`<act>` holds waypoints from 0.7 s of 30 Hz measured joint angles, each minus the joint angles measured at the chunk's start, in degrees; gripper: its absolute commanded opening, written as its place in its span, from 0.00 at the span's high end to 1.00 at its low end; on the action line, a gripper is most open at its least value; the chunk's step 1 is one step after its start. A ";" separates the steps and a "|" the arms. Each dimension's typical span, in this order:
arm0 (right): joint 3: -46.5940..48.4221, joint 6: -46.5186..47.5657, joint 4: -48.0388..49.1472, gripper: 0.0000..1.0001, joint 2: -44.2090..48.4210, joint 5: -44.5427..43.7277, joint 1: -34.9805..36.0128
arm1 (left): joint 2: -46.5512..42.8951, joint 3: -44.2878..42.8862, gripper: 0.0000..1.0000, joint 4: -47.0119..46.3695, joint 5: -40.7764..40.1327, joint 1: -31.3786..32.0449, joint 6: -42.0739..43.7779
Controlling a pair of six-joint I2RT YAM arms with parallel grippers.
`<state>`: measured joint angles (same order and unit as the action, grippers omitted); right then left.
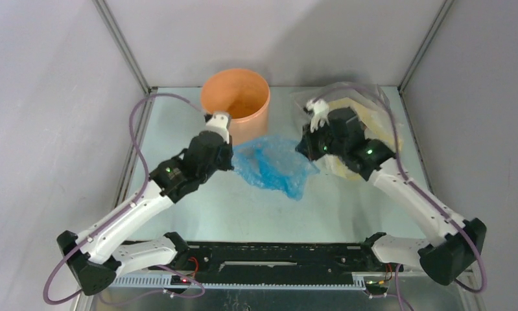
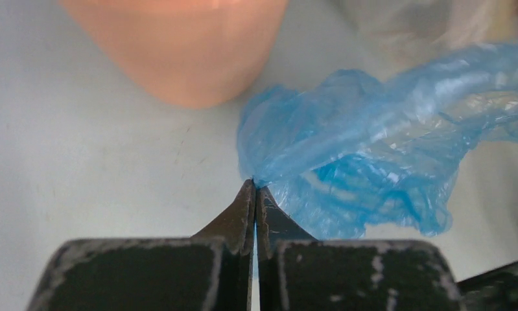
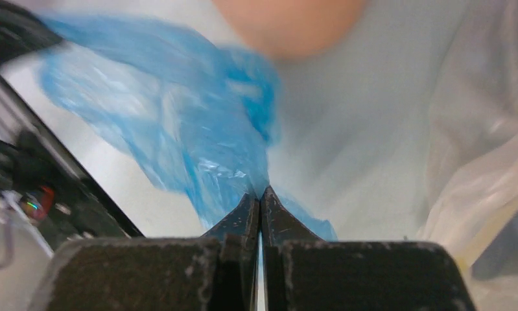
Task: Put the trash bags into the trash bin
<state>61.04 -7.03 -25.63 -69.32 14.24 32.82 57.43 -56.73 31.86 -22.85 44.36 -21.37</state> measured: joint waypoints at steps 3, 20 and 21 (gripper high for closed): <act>14.25 -2.08 -5.97 1.00 0.72 -1.01 1.05 | 2.64 -12.44 0.99 4.44 3.26 -0.09 0.85; -4.33 -10.54 -1.81 1.00 25.88 -3.67 4.96 | -19.37 6.54 1.00 -15.26 25.81 0.61 -4.57; -8.94 -11.30 -2.67 1.00 25.38 -3.87 4.98 | -17.99 10.91 1.00 -14.88 26.12 0.90 -5.53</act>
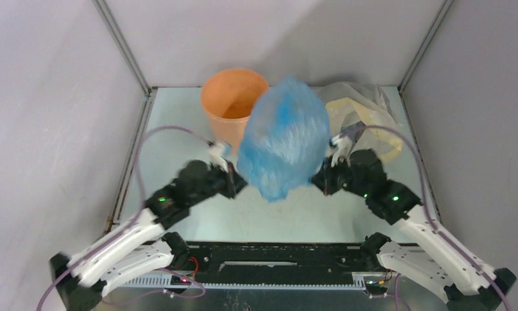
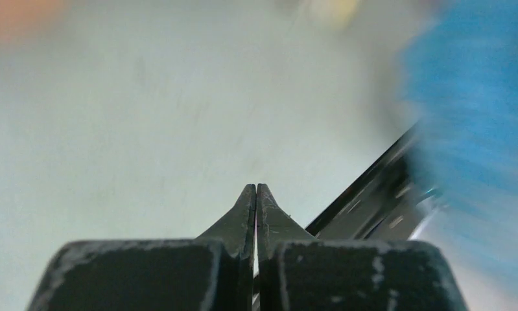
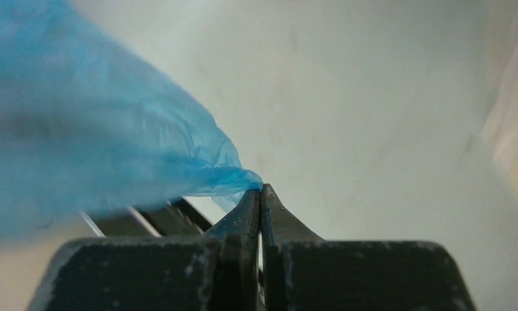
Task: Put the trash bags into the trash bin
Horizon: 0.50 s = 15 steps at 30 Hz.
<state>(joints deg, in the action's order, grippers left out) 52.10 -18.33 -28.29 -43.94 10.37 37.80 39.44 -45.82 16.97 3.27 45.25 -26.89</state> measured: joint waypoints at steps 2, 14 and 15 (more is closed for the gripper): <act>-9.57 -2.14 -2.78 1.00 -0.20 -0.20 0.04 | 5.86 10.58 0.94 0.90 0.24 1.07 -2.54; -7.17 -5.31 -1.81 1.00 10.21 0.81 1.40 | -6.84 11.56 0.33 -5.03 -0.07 3.93 -3.06; -6.56 -5.49 -1.73 1.00 9.92 0.98 1.40 | -7.43 11.56 0.32 -6.05 -0.04 4.00 -2.89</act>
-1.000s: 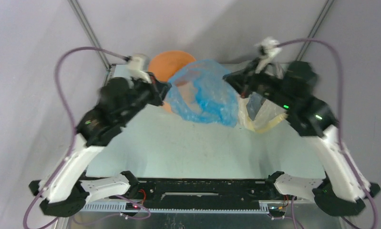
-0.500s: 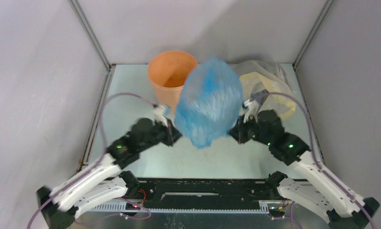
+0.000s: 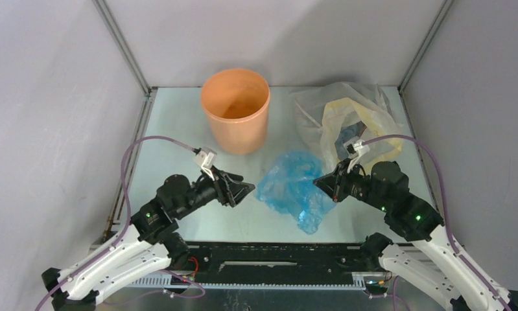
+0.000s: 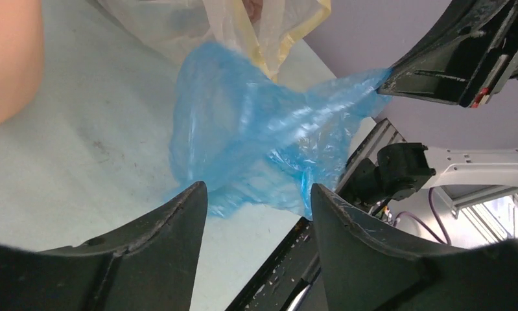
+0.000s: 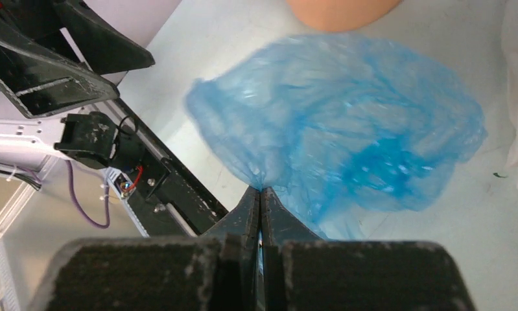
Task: Put the trash bags into the trash bin
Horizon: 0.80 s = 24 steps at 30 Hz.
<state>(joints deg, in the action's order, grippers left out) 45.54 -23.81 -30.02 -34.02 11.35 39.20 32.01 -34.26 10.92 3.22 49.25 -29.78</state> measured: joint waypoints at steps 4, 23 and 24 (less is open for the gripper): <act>2.51 -0.28 -0.22 1.00 -2.14 0.33 0.00 | 0.98 0.20 0.26 -1.44 0.02 0.17 1.20; 8.72 -0.09 -1.86 1.00 -9.53 -1.29 0.00 | 10.95 12.33 0.00 -13.33 -9.14 2.58 4.92; 8.72 0.00 -1.88 1.00 -9.53 -1.29 0.00 | 12.13 13.38 0.00 -14.99 -9.14 2.34 4.66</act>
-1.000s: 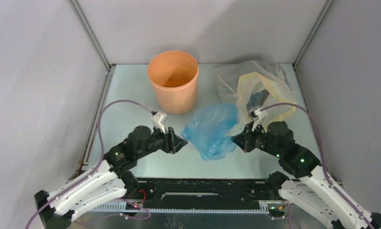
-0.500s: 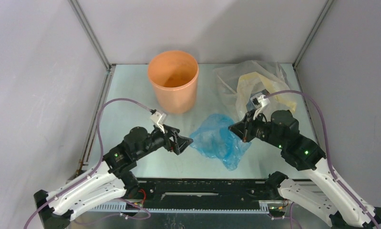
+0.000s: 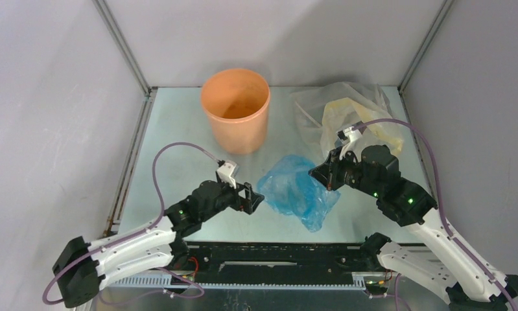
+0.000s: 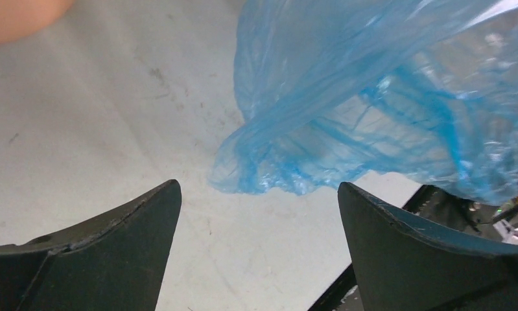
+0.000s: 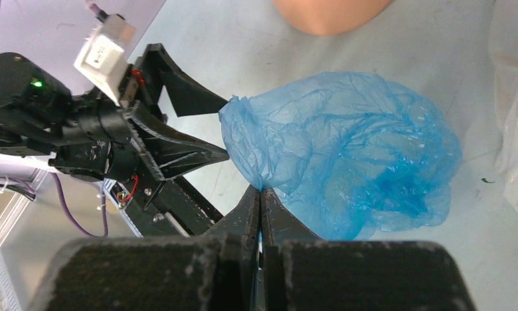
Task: Put the trash bags into the trash bin
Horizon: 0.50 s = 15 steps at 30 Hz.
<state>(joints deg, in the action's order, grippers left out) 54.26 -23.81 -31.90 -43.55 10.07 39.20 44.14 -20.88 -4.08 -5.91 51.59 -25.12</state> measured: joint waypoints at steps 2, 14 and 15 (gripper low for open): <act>0.00 0.07 -0.13 1.00 0.00 -0.02 0.00 | 2.73 1.77 0.00 -3.10 0.15 -0.50 -0.48; 0.00 0.74 -0.35 1.00 -0.04 0.02 -0.07 | 19.91 3.06 0.15 -19.65 6.62 -5.70 -3.37; 0.00 0.85 -0.42 1.00 -0.04 -0.02 -0.07 | 21.35 2.84 0.17 -20.65 7.32 -5.79 -3.41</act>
<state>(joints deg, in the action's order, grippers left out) 54.26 -22.96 -32.32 -43.59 10.04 39.13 65.49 -18.04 -24.73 1.41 45.80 -28.53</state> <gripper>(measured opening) 0.007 0.884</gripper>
